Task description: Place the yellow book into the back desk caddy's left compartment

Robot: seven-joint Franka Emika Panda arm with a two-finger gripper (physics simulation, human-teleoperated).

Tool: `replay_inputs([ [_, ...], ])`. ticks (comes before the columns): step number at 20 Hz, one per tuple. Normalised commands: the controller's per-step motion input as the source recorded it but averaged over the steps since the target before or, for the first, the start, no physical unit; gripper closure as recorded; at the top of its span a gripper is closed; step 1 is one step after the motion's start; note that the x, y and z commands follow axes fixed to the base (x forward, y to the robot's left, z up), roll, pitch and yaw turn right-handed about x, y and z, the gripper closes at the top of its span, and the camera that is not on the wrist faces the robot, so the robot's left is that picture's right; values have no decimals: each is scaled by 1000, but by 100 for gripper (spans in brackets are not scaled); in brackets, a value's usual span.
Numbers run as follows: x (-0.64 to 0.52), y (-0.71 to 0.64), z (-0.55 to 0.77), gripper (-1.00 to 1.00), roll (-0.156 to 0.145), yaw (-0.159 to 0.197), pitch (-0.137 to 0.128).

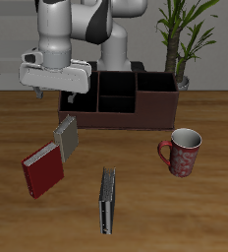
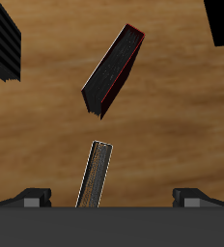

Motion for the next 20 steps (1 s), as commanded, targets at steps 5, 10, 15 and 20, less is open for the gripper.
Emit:
replay_inputs([
  [5,115,2,-194,-100,6,-29,2],
  [10,70,-7,-266,-100,30,-24,16],
  [15,11,6,-214,-100,-4,-39,7],
  [20,-1,-1,-286,-100,-9,-42,5],
])
